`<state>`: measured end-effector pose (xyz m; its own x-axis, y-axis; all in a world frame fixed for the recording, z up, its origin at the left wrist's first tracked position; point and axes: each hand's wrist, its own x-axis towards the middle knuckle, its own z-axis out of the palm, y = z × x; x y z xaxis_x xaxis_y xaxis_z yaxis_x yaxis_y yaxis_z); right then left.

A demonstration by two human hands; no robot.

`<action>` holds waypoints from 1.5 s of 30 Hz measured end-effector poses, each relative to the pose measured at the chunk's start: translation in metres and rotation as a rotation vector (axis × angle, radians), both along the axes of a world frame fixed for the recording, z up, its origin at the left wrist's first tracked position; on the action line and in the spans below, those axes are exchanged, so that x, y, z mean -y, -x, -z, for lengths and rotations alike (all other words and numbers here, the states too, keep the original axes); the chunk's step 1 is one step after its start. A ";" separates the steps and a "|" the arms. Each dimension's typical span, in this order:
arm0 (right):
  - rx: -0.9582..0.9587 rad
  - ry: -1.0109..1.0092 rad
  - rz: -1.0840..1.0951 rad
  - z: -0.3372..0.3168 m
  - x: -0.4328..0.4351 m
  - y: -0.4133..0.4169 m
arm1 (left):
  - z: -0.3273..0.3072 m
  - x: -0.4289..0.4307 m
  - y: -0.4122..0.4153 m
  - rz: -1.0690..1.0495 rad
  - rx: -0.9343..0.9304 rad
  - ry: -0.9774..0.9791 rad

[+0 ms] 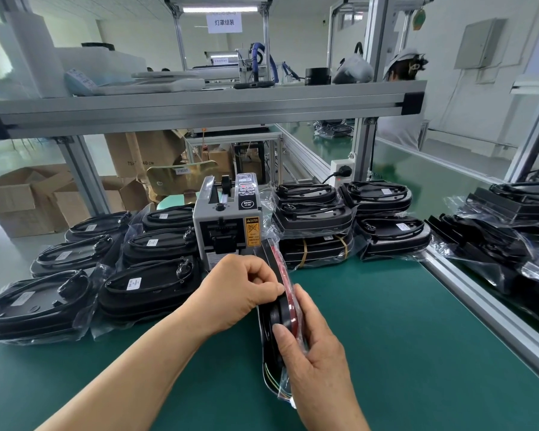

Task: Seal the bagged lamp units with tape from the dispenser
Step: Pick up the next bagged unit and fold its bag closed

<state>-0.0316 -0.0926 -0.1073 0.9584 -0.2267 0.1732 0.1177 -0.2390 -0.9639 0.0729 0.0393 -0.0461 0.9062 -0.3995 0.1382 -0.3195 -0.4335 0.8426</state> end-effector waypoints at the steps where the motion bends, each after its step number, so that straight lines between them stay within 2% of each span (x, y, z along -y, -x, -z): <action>1: 0.000 0.002 -0.001 0.000 0.000 0.000 | -0.002 0.000 -0.001 0.009 -0.004 -0.015; 6: -0.010 -0.012 -0.001 -0.001 0.000 0.000 | -0.004 -0.001 -0.005 -0.027 -0.019 -0.030; 10: -0.013 0.003 -0.005 -0.001 -0.001 0.000 | 0.009 0.007 -0.001 -0.168 -0.163 0.161; 13: -0.013 -0.005 -0.006 -0.001 -0.001 0.000 | 0.015 0.011 0.004 -0.211 -0.190 0.244; 22: -0.012 -0.029 0.001 -0.002 -0.001 0.000 | 0.012 0.001 0.011 -0.097 -0.302 0.240; 28: -0.021 -0.016 0.003 -0.003 -0.001 0.001 | 0.017 0.000 0.010 -0.070 -0.454 0.520; 33: -0.013 -0.016 0.013 -0.002 -0.003 0.001 | 0.031 0.023 0.027 -0.279 -0.354 0.589; 37: -0.026 -0.037 0.017 0.001 -0.004 0.000 | 0.043 0.039 0.040 -0.435 -0.173 0.504; 41: -0.079 -0.165 -0.064 -0.010 0.004 0.001 | 0.046 0.037 0.043 -0.477 -0.056 0.404; 45: -0.136 -0.151 -0.121 -0.041 0.029 -0.027 | 0.051 0.029 0.039 -0.446 -0.062 0.367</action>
<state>-0.0042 -0.1213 -0.0667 0.9925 -0.1219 0.0135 0.0034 -0.0825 -0.9966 0.0335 0.0108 -0.0975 0.9867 0.0869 0.1372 -0.1187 -0.1905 0.9745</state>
